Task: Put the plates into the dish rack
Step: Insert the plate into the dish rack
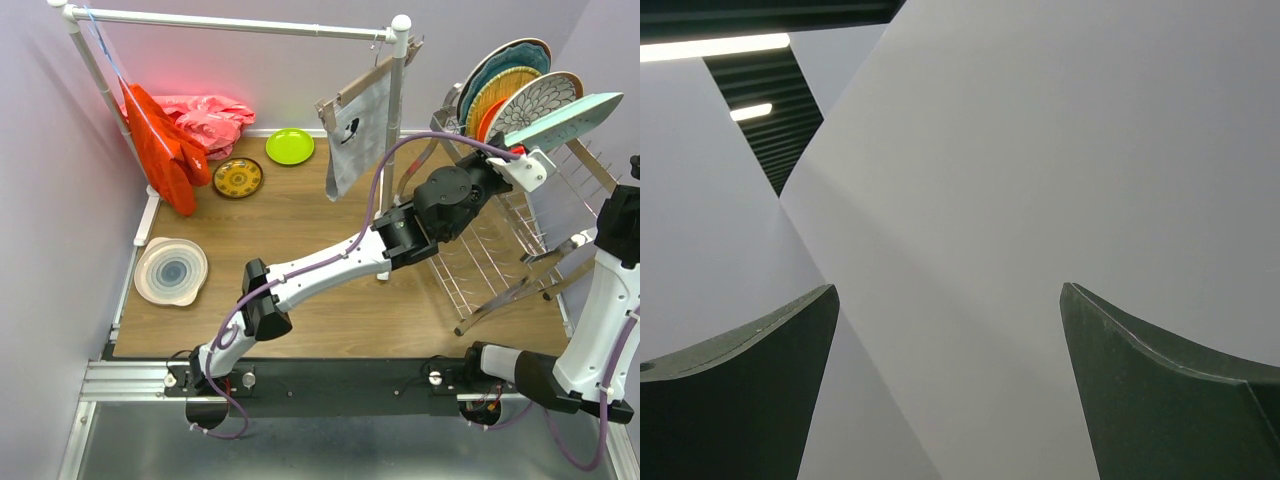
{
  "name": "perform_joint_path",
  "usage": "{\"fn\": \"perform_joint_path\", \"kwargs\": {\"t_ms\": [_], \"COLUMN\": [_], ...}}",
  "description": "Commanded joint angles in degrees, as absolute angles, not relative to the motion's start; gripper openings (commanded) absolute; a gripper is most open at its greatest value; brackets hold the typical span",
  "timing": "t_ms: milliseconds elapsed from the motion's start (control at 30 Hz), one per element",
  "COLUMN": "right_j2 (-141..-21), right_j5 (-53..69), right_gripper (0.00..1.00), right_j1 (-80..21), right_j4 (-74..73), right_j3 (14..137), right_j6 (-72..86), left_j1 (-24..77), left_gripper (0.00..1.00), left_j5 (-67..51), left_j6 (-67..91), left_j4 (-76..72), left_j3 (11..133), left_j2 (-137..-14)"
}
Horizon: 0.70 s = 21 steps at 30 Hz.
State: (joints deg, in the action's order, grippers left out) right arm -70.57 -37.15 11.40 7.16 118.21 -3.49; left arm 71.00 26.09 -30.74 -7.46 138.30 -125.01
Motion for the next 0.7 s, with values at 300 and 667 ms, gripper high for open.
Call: {"fn": "perform_joint_path", "kwargs": {"t_ms": [300,667], "right_j2": [-69.7,-69.3], "right_j5": [-39.7,-39.9], "right_gripper": [1.0,1.0], "right_j1": [12.6,12.8], "right_j4": [7.3,7.3], "right_j3": [118.0,116.7], "right_j6": [-1.9,-1.1], "left_j1": [71.5,71.5], "left_gripper": [0.0,0.0], "left_j5": [27.6,32.1], "left_j6": [-31.8,-32.8], "left_j4": [-17.7,-18.9], "left_j3": [138.6,136.9], "left_j2": [-125.9,-126.1]}}
